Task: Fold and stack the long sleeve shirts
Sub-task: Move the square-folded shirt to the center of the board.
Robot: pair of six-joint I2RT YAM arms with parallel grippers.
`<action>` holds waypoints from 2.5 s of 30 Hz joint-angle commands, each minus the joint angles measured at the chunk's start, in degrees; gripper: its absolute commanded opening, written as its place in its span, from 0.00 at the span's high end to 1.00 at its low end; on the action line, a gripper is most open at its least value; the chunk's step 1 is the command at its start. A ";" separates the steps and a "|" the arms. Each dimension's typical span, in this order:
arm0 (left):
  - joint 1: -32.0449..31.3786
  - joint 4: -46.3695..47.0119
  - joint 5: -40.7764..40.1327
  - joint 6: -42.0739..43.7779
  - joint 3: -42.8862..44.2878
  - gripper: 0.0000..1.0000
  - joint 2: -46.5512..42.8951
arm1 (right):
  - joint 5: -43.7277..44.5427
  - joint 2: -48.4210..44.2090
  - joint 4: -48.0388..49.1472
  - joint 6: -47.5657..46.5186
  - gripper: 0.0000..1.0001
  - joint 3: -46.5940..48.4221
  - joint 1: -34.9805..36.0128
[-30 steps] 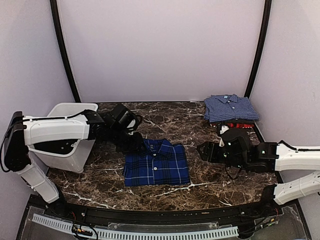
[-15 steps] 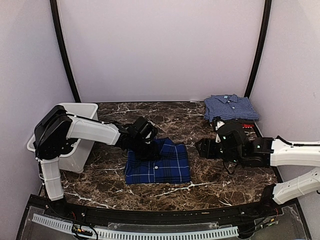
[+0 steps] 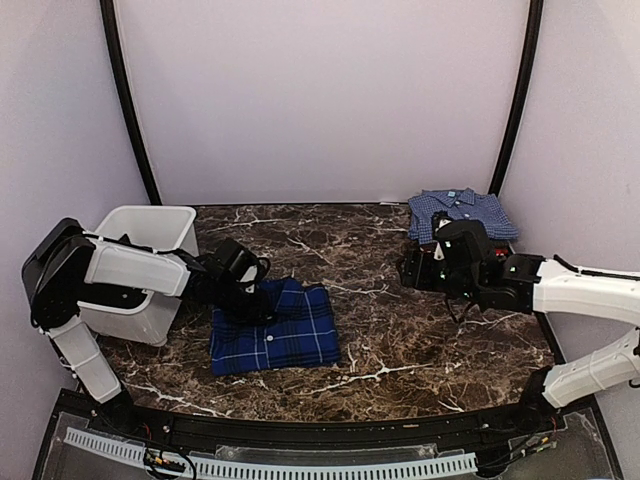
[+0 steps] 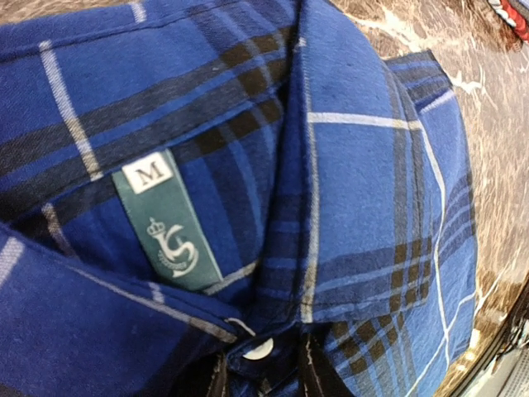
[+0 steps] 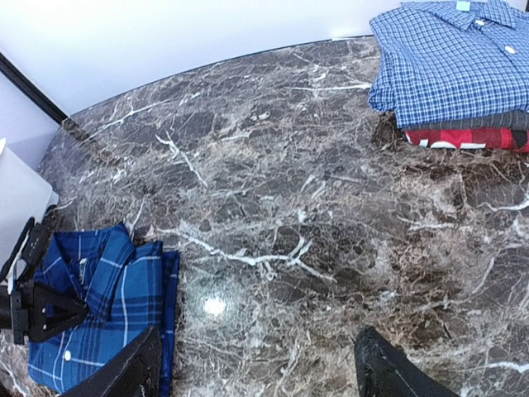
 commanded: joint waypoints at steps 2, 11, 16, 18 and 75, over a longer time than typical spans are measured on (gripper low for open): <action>0.59 -4.09 4.64 8.44 -1.98 0.72 -3.97 | -4.11 3.92 -0.74 -2.64 0.23 5.60 -5.82; 0.45 -5.77 9.77 10.90 2.45 0.63 -8.55 | -4.22 15.52 -6.29 -4.77 0.27 13.31 -14.27; 0.33 -9.06 7.96 12.16 5.98 0.53 -13.29 | -4.90 24.86 -7.43 -7.45 0.35 18.21 -17.77; 0.33 -9.99 7.89 12.47 6.82 0.48 -15.86 | -4.50 29.69 -8.18 -8.32 0.39 21.22 -18.88; 3.32 -9.59 10.99 16.07 5.54 0.48 -17.62 | 5.80 52.34 -3.31 -5.88 1.00 35.41 -26.63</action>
